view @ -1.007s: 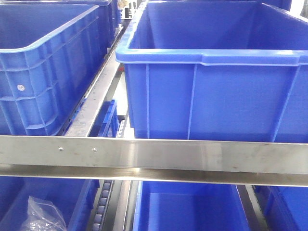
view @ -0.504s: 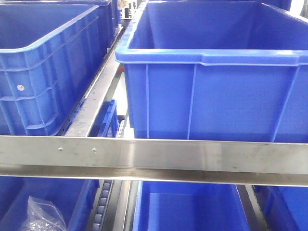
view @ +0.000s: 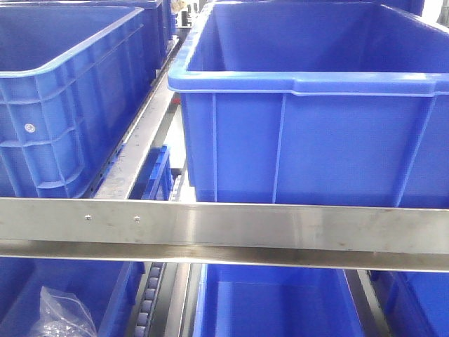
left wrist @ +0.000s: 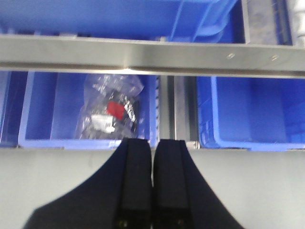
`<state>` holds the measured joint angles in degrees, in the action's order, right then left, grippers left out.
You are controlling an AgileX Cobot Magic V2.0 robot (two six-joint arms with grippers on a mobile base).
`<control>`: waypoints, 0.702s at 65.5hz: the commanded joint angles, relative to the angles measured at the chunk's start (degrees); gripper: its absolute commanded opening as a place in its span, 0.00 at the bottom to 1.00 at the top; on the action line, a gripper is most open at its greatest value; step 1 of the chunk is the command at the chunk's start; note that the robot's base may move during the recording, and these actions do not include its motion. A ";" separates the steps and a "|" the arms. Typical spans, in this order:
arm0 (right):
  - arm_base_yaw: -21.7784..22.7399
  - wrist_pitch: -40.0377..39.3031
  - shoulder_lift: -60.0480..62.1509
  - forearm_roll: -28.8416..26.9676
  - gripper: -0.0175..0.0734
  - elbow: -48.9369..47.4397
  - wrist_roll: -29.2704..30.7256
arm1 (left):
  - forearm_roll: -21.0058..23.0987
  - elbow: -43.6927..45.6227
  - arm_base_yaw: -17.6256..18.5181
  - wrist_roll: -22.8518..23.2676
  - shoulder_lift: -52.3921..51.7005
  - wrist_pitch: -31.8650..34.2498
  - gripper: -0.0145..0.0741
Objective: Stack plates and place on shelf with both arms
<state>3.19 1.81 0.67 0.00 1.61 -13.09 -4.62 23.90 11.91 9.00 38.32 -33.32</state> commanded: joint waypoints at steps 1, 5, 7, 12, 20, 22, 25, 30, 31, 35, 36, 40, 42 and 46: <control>0.25 -5.34 1.03 0.00 0.25 0.03 0.10 | -0.16 1.27 0.48 -0.03 -2.42 3.39 0.26; 0.25 -5.34 1.03 0.00 0.25 0.03 0.10 | -2.63 0.86 0.48 -0.03 -6.12 3.97 0.26; 0.25 -5.34 1.03 0.00 0.25 0.03 0.10 | -4.03 0.37 0.48 -0.03 -8.31 4.81 0.26; 0.25 -5.34 1.03 0.00 0.25 0.03 0.10 | -4.56 -1.93 0.36 -0.03 -13.64 9.45 0.26; 0.25 -5.34 1.03 0.00 0.25 0.03 0.10 | -4.86 -8.50 0.36 -0.03 -23.42 21.88 0.26; 0.25 -5.34 1.03 0.00 0.25 0.03 0.10 | -4.86 -10.14 0.36 -0.03 -25.89 23.92 0.26; 0.25 -5.34 1.03 0.00 0.25 0.03 0.10 | -4.86 -13.56 0.28 -0.03 -29.08 27.23 0.26; 0.25 -5.34 1.03 0.00 0.25 0.03 0.10 | -4.28 -18.31 -0.44 -0.03 -33.66 31.92 0.26; 0.25 -5.34 1.03 0.00 0.25 0.03 0.10 | -4.03 -19.00 -0.61 -0.03 -34.33 32.56 0.26; 0.25 -5.34 1.03 0.00 0.25 0.03 0.10 | -2.84 -21.82 -1.42 -0.03 -36.88 35.60 0.26; 0.25 -5.34 1.03 0.00 0.25 0.03 0.10 | -2.36 -22.64 -1.78 -0.03 -37.58 36.43 0.26; 0.25 -5.34 1.03 0.00 0.25 0.03 0.10 | -0.57 -24.59 -2.80 -0.03 -39.58 38.29 0.26; 0.25 -5.34 1.03 0.00 0.25 0.03 0.10 | 0.30 -24.61 -3.18 -0.03 -40.02 37.32 0.26; 0.25 -5.34 1.03 0.00 0.25 0.03 0.10 | 0.46 -24.45 -3.56 -0.03 -39.80 37.17 0.26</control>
<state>3.19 1.81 0.67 0.00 1.61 -13.09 -5.49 -0.45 8.87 9.00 -0.24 -1.82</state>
